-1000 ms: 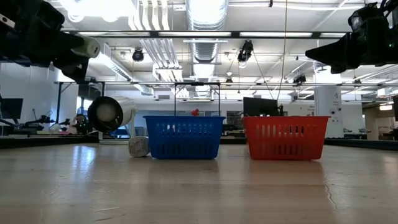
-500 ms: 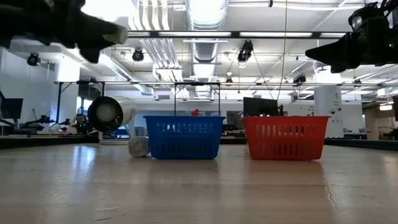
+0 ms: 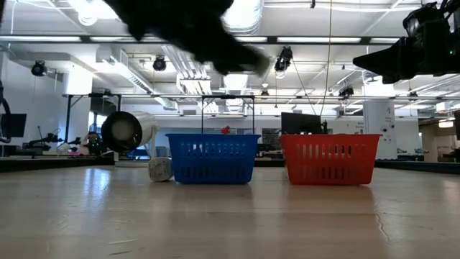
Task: Sort adapters and digital timers
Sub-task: Put the light green charger adaptor into the red bin, then put the blue timer into the blue bin
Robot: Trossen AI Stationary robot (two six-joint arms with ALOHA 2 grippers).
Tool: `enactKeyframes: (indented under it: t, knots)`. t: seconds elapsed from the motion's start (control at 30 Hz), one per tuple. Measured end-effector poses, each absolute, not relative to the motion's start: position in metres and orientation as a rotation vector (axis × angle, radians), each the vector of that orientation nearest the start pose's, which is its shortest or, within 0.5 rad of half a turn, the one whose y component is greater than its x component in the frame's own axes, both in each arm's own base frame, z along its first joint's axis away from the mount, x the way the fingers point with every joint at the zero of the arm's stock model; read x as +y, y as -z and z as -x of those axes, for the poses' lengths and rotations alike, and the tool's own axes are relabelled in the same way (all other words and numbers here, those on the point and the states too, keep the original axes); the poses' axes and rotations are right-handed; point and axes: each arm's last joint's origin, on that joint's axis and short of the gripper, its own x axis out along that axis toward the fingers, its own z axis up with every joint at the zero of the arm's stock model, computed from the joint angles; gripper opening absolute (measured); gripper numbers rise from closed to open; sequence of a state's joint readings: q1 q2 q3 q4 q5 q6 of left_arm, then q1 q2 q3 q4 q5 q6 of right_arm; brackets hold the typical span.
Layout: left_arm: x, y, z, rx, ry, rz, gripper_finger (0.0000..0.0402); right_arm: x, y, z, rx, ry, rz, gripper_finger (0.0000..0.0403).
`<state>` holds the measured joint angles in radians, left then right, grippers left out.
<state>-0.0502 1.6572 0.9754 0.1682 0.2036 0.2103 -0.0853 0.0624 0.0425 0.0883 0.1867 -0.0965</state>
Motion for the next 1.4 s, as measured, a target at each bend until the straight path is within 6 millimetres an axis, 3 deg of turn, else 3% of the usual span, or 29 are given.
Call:
enactKeyframes:
  t: [0.13,0.23,0.37,0.5,0.8,1.0,1.13,1.23,1.4]
  knots:
    - [-0.016,-0.216,-0.407,0.517,0.280,-0.164,0.0134,-0.014,-0.182,-0.098,-0.053,0.275,0.108,0.0008]
    - [-0.016,-0.207,-0.438,0.580,0.294,-0.188,0.0134,-0.014,-0.182,-0.098,-0.051,0.276,0.124,0.0008]
    - [-0.017,-0.191,-0.467,0.660,0.320,-0.212,0.0134,-0.014,-0.182,-0.098,-0.050,0.276,0.127,0.0008]
    - [-0.018,-0.177,-0.484,0.711,0.323,-0.210,0.0134,-0.014,-0.182,-0.098,-0.049,0.276,0.127,0.0008]
    - [-0.019,-0.166,-0.487,0.748,0.347,-0.215,0.0145,-0.014,-0.182,-0.098,-0.052,0.276,0.127,0.0008]
    - [-0.020,-0.167,-0.486,0.758,0.352,-0.213,0.0266,-0.014,-0.182,-0.098,-0.056,0.277,0.123,0.0008]
    - [-0.020,-0.173,-0.484,0.751,0.358,-0.227,0.0321,-0.014,-0.182,-0.098,-0.056,0.276,0.123,0.0008]
    - [-0.020,-0.189,-0.480,0.726,0.377,-0.242,0.0334,-0.014,-0.182,-0.098,-0.055,0.276,0.125,0.0008]
    - [-0.025,-0.236,-0.466,0.622,0.395,-0.255,0.0327,-0.014,-0.181,-0.098,-0.046,0.275,0.121,0.0008]
